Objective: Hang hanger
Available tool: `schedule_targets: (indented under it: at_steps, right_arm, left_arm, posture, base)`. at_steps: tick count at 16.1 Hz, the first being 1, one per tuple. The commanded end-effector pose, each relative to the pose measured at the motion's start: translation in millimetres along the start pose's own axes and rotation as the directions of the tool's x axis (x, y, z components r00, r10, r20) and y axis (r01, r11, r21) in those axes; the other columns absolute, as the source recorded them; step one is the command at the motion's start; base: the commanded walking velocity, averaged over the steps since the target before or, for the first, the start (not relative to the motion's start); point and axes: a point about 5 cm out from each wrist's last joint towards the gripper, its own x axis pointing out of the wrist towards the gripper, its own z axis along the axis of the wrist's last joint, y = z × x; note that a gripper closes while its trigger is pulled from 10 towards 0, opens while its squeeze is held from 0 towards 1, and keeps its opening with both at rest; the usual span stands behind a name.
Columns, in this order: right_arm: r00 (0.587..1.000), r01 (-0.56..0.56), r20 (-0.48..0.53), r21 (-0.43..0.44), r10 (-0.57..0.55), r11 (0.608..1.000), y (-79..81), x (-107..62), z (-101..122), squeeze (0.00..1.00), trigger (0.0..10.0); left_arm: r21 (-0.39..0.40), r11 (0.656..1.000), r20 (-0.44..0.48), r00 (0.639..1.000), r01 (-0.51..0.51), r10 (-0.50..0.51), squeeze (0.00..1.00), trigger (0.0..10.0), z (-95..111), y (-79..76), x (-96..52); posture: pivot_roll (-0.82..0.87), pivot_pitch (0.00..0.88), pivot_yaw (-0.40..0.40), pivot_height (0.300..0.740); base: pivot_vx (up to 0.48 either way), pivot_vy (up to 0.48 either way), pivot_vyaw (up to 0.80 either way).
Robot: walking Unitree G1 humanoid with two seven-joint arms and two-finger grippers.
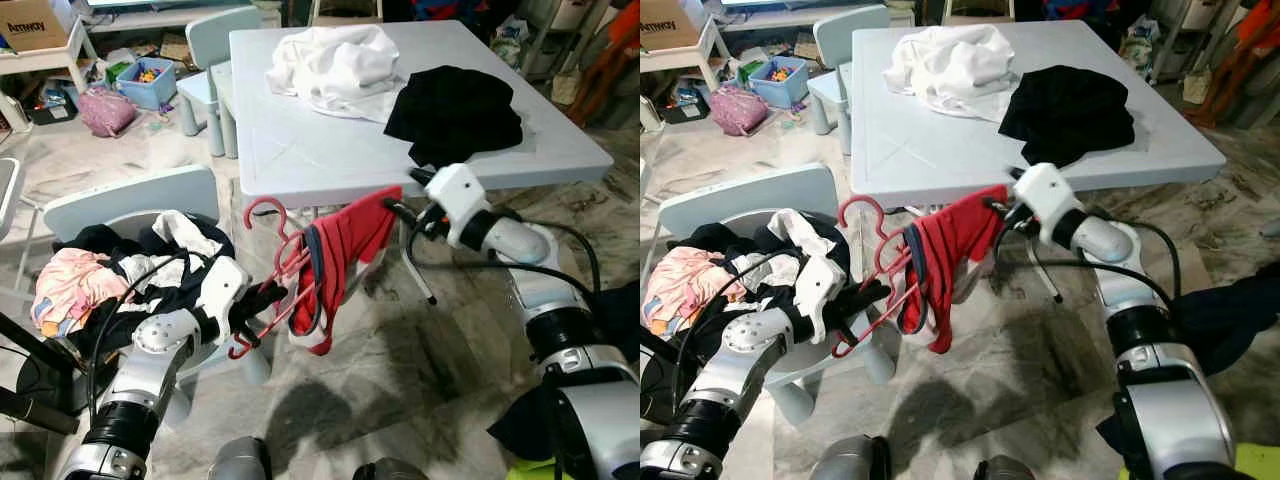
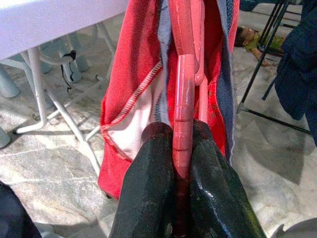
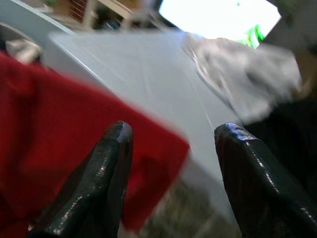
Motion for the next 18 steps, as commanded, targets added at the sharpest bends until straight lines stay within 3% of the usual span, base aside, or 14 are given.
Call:
schedule_targets:
  at_steps: [1,2,3,4,5,6,8,9,11,15,18]
  right_arm:
    - [0.997,0.072,-0.039,0.078,-0.069,0.994,-2.1,-4.0,-10.6,0.00,10.0]
    - [0.989,0.146,-0.055,0.127,-0.140,0.981,-3.2,-5.9,-15.3,0.00,10.0]
    - [0.987,0.160,-0.045,0.216,-0.154,0.963,1.6,-6.8,-19.2,1.00,10.0]
    - [0.992,0.127,-0.049,0.240,-0.119,0.962,7.6,-7.2,-22.0,1.00,10.0]
    - [0.985,0.166,-0.077,0.199,-0.153,0.966,12.8,-7.7,-24.8,1.00,10.0]
    - [0.996,0.060,-0.074,0.192,-0.046,0.980,27.9,-9.0,-26.5,1.00,10.0]
    - [0.982,-0.158,-0.060,0.271,0.180,0.950,52.4,-15.8,-27.9,0.99,10.0]
    - [0.972,-0.215,-0.027,0.283,0.232,0.935,59.8,-19.3,-26.2,0.00,10.0]
    - [0.961,-0.273,0.043,0.328,0.274,0.904,63.9,-23.0,-16.3,0.00,10.0]
    - [0.959,-0.277,0.034,0.338,0.282,0.899,69.4,-21.4,-12.1,0.00,10.0]
    - [0.964,-0.253,0.004,0.327,0.266,0.911,89.7,-14.9,-10.3,0.00,10.0]
  left_arm:
    - [0.015,1.000,0.039,0.999,-0.012,0.012,0.00,0.0,9.6,2.9,-0.8]
    - [0.016,1.000,0.044,0.999,-0.011,0.010,0.00,0.0,11.9,3.2,-0.7]
    - [0.020,1.000,0.047,0.999,-0.007,0.006,0.00,0.0,13.7,3.2,-1.3]
    - [0.022,1.000,0.046,0.999,-0.006,0.005,0.00,0.0,14.1,3.0,-1.3]
    - [0.029,1.000,0.047,0.999,-0.005,0.004,0.00,0.0,15.1,3.1,-1.8]
    - [0.038,0.999,0.051,0.999,-0.007,0.005,0.00,0.0,17.1,3.6,-2.1]
    - [0.038,0.999,0.048,0.999,0.015,-0.017,0.00,0.0,18.1,1.4,-1.9]
    - [0.037,0.999,0.045,0.999,0.019,-0.021,0.00,0.0,17.4,-0.3,-2.1]
    - [0.046,0.999,0.034,0.999,0.026,-0.027,0.00,0.0,15.4,-1.9,-2.3]
    - [0.047,0.998,0.031,0.999,0.037,-0.038,0.00,0.0,15.7,-4.1,-1.5]
    - [0.058,0.997,0.036,0.997,0.060,-0.062,0.00,0.0,17.6,-10.3,2.7]
  posture:
    - [-0.03,0.044,-0.011,0.740]
    - [-0.03,0.052,-0.004,0.740]
    - [-0.03,0.051,0.000,0.740]
    - [-0.03,0.051,0.000,0.740]
    - [-0.02,0.048,0.000,0.740]
    - [-0.02,0.047,-0.003,0.740]
    - [-0.02,0.047,-0.007,0.740]
    - [-0.02,0.047,-0.007,0.740]
    - [-0.02,0.047,-0.007,0.740]
    - [-0.02,0.045,-0.003,0.740]
    - [-0.03,0.049,0.004,0.740]
  base:
    - [0.000,0.000,0.00]
    - [0.000,0.000,0.00]
    - [0.000,0.000,0.00]
    - [0.000,0.000,0.00]
    - [0.000,0.000,0.00]
    - [0.000,0.000,0.00]
    - [0.000,0.000,0.00]
    - [0.000,0.000,0.00]
    - [0.000,0.000,0.00]
    - [0.000,0.000,0.00]
    - [0.000,0.000,0.00]
